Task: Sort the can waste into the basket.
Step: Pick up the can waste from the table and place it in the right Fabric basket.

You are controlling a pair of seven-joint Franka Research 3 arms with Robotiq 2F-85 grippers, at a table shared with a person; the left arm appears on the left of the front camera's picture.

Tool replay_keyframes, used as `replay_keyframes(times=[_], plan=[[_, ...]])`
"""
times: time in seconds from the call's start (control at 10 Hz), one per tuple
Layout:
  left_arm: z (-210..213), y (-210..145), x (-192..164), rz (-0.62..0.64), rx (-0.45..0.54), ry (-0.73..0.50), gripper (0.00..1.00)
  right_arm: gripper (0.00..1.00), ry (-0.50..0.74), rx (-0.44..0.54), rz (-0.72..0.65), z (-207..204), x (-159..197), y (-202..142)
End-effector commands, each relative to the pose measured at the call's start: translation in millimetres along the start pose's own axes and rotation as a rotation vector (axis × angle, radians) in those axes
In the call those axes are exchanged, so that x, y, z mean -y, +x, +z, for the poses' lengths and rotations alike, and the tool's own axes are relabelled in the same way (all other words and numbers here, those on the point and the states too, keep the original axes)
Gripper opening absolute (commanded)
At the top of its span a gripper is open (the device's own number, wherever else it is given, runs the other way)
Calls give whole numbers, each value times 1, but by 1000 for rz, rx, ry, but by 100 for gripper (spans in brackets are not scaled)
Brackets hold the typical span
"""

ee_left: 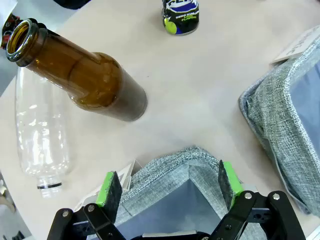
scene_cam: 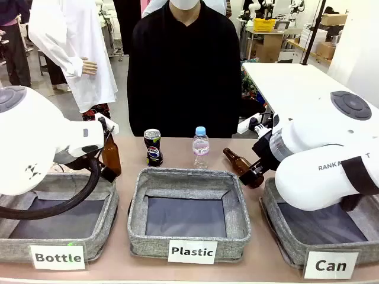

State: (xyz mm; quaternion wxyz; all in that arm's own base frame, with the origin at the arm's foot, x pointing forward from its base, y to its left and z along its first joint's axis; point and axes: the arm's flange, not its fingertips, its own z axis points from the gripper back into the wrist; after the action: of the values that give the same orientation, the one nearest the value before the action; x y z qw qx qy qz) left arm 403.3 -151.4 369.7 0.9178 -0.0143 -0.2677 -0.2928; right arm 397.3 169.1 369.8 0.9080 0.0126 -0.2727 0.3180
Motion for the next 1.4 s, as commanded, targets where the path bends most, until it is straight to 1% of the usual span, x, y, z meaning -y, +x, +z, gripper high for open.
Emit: replay_keyframes(times=[0.0,1.3], plan=[[0,0,0,1,1,1,100,100,-1,3,0,2,0,0],[0,0,0,0,0,0,100,100,-1,3,0,2,0,0]])
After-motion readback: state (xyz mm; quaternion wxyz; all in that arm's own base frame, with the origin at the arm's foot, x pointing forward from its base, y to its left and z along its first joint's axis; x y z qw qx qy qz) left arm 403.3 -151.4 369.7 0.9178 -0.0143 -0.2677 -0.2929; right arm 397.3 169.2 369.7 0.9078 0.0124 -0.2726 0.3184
